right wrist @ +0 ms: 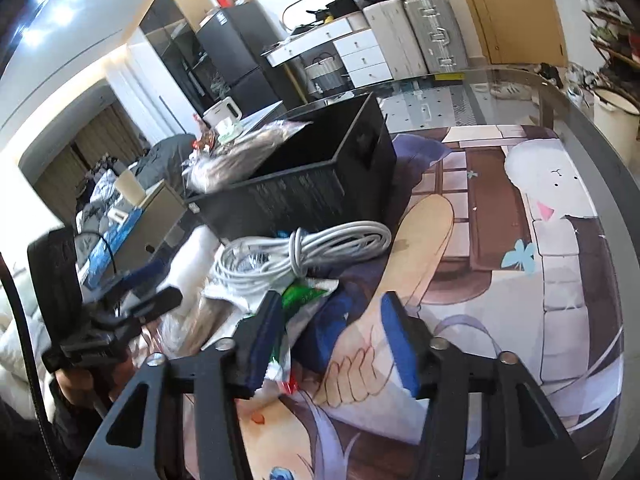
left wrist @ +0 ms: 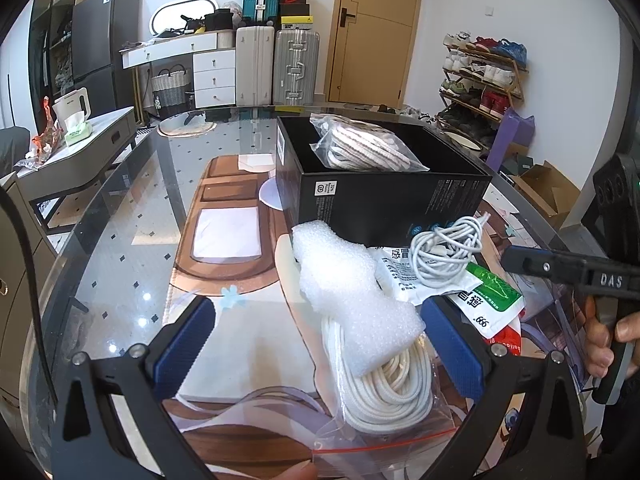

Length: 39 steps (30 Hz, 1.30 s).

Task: Organize soft objects
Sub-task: 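Grasp the white cable with right tool while left tool grasps the white foam piece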

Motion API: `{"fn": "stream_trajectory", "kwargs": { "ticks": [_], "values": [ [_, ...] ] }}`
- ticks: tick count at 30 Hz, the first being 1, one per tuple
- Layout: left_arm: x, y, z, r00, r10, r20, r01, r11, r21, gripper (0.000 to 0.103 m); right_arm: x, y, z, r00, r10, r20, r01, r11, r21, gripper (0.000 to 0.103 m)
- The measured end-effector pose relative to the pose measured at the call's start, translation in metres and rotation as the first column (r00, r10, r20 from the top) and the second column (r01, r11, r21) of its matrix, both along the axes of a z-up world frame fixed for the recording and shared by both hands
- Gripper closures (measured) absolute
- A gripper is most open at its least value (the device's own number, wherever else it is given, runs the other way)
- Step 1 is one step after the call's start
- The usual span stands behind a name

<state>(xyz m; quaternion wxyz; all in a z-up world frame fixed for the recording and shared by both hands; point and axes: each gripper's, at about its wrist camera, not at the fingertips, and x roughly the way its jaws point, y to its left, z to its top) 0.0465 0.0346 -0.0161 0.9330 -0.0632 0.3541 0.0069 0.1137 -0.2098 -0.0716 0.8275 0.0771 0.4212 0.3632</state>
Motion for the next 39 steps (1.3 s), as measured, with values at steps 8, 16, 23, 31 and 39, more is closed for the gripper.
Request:
{"fn": "stream_trajectory", "kwargs": {
  "ticks": [8, 16, 23, 31, 39],
  "values": [
    [0.001, -0.001, 0.001, 1.0, -0.004, 0.002, 0.004, 1.0, -0.004, 0.0, 0.022, 0.017, -0.008, 0.99, 0.01, -0.143, 0.008, 0.993, 0.12, 0.03],
    [0.001, -0.001, 0.003, 1.0, -0.006, 0.005, 0.006, 1.0, -0.004, 0.0, 0.043, 0.027, -0.01, 0.97, -0.051, -0.239, 0.099, 0.977, 0.191, 0.029],
    [0.001, -0.002, 0.004, 1.0, -0.006, 0.005, 0.006, 1.0, -0.003, 0.0, 0.039, 0.033, -0.008, 0.964, -0.143, -0.224, 0.18, 0.972, 0.154, 0.044],
    [0.001, -0.002, 0.004, 1.0, -0.006, 0.003, 0.006, 1.0, -0.005, 0.0, 0.031, 0.022, -0.008, 0.965, -0.141, -0.22, 0.19, 0.956, 0.223, 0.084],
    [0.009, 0.0, 0.007, 1.0, 0.004, -0.03, -0.005, 1.0, -0.021, 0.0, 0.014, 0.011, 0.009, 0.982, -0.136, -0.132, 0.165, 0.956, 0.242, 0.085]
  ]
}}
